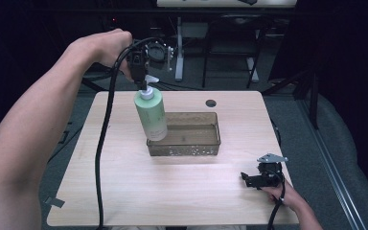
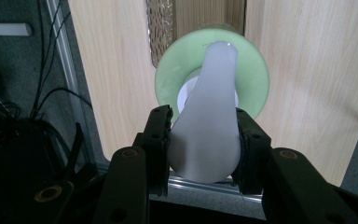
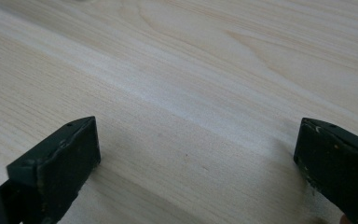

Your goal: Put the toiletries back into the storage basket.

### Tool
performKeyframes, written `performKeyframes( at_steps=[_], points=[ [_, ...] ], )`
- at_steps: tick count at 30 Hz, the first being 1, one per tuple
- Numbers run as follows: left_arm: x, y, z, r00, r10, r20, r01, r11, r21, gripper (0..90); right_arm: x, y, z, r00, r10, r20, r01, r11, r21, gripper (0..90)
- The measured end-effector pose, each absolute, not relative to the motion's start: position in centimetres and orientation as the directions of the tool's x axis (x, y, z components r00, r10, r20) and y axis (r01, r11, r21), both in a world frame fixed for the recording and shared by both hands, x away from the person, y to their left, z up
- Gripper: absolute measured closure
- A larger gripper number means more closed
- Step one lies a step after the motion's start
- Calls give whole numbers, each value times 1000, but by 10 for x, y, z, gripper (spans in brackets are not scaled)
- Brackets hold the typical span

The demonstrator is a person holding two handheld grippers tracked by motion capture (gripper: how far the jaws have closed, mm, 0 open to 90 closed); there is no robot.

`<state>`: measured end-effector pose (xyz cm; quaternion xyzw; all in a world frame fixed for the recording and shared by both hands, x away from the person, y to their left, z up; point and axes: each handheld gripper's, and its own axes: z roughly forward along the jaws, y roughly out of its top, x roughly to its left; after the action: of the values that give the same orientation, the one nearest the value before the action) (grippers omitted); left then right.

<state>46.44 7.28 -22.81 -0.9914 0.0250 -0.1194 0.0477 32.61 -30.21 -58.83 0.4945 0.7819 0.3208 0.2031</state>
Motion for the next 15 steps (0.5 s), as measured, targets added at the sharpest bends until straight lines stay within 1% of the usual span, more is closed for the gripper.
performKeyframes(
  at_steps=[15],
  points=[
    [468, 66, -241, 973, -67, 220, -45, -993, -107, 632, 326, -302, -588, -429, 904, 0, 643, 305, 703, 0]
  ],
)
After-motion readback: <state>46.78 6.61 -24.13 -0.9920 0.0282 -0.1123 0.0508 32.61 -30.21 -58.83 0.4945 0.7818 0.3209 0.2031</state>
